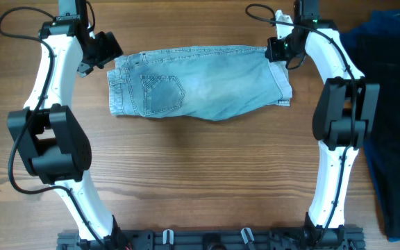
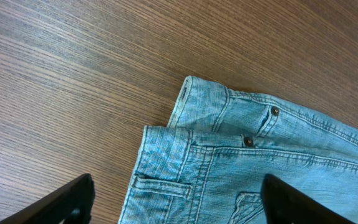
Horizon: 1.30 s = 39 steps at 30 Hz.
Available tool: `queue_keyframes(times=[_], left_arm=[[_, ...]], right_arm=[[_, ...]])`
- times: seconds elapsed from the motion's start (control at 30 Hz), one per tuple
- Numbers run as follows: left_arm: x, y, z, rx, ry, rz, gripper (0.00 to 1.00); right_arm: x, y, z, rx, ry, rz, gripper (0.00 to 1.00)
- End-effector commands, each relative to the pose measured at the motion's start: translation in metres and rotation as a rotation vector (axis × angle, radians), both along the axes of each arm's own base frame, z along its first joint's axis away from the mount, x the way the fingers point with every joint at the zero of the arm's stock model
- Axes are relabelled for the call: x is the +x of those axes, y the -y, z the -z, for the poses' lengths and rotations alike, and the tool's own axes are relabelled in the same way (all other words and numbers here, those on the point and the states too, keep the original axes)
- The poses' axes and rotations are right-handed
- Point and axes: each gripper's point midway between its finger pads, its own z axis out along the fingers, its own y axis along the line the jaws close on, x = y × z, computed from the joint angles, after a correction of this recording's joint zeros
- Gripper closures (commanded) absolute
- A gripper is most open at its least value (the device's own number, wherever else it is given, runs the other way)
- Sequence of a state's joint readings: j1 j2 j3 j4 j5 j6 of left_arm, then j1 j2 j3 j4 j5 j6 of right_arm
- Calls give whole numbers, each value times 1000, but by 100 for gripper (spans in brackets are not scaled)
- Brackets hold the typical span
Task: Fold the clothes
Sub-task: 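Move both grippers to the jeans' far corners, waistband left, hem right, then grasp the far corners with both grippers and lift the jeans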
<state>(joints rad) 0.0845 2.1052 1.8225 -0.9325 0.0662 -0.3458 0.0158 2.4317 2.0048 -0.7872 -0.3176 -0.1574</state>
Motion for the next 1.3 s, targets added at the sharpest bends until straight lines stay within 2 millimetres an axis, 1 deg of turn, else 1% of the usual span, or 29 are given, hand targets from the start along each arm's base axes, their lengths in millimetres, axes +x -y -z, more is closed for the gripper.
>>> queue_keyframes(times=[0.0,0.03,0.1,0.2,0.27,0.3,0.4,0.5,0.67,0.83,0.9,0.93,0.97,1.0,1.03,1.1,1.17,1.23,1.27], left_arm=[[2,0,2,-10,-4,4,29],[1,0,4,-10,-11,4,34],[-3,1,11,-12,-30,5,37],[-11,1,26,-15,-59,4,46],[-15,1,36,-16,-70,4,47],[-17,2,42,-17,-77,2,47],[-22,2,57,-18,-87,0,38],[-24,2,62,-18,-88,0,36],[-22,2,72,-17,-66,1,36],[-24,2,88,-16,-67,1,35],[-22,2,89,-16,-62,1,34],[-21,2,89,-15,-56,1,34],[-19,2,88,-15,-49,1,39],[-19,2,88,-15,-46,1,48],[-19,2,88,-16,-46,1,53],[-19,3,88,-19,-46,2,53],[-19,3,88,-19,-45,3,57],[-18,3,88,-18,-45,2,57],[-19,3,88,-19,-46,3,59]], right_arm=[[-4,-8,10,26,-25,-6,96],[-4,-8,10,26,-25,-6,96],[-4,-8,10,26,-26,-6,96],[-4,-8,10,25,-25,-6,96],[-4,-8,10,25,-24,-6,96],[-4,-8,10,25,-25,-6,96],[-4,-8,10,25,-25,-6,96],[-4,-7,10,22,-25,-5,96],[-4,-7,10,22,-25,-5,96],[-4,-7,10,22,-24,-5,96],[-4,-7,10,21,-24,-8,95],[-4,-7,10,20,-23,-10,94],[-4,-7,10,19,-22,-12,94],[-4,-7,10,19,-22,-12,94],[-4,-7,10,19,-22,-12,94],[-4,-7,10,19,-22,-12,92],[-4,-7,10,19,-22,-12,91],[-4,-7,10,19,-22,-12,91],[-4,-7,10,19,-23,-12,91]])
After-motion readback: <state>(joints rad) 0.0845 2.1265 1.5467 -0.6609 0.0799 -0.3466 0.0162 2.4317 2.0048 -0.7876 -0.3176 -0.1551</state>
